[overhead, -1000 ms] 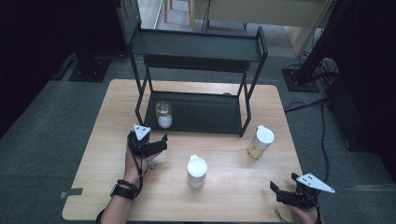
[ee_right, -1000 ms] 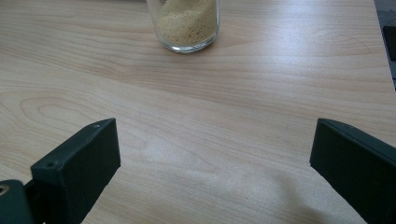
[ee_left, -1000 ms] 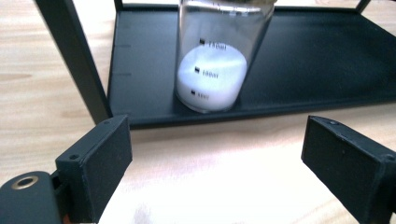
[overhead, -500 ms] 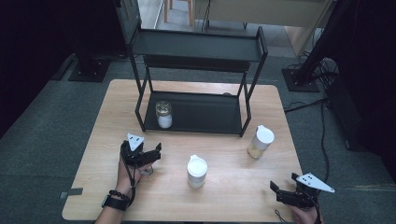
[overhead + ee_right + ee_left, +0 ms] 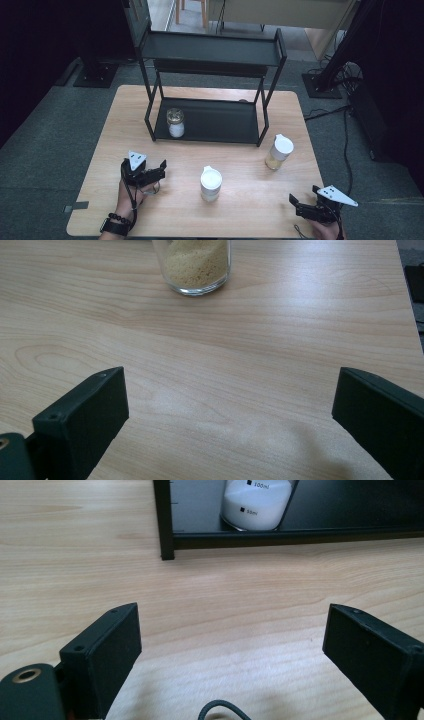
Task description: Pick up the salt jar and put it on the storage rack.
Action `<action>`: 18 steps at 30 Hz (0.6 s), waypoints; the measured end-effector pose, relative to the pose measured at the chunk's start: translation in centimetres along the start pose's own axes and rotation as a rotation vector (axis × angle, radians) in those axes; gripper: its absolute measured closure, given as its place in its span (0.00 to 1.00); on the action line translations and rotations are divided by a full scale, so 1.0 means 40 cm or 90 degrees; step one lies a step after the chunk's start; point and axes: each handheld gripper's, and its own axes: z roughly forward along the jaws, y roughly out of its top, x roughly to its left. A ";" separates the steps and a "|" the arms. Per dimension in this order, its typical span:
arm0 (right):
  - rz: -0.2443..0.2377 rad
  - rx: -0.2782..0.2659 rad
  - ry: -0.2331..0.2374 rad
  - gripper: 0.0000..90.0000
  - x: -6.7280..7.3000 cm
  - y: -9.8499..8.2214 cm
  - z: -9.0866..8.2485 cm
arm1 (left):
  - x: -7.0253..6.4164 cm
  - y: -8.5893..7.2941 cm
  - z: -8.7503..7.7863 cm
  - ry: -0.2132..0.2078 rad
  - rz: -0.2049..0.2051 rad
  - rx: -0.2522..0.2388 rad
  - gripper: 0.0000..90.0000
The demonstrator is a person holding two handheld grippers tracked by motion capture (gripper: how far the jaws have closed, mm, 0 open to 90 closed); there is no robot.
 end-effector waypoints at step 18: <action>0.001 -0.002 -0.001 0.01 0.000 0.000 -0.001 | 0.021 -0.034 -0.056 0.002 0.001 0.001 0.10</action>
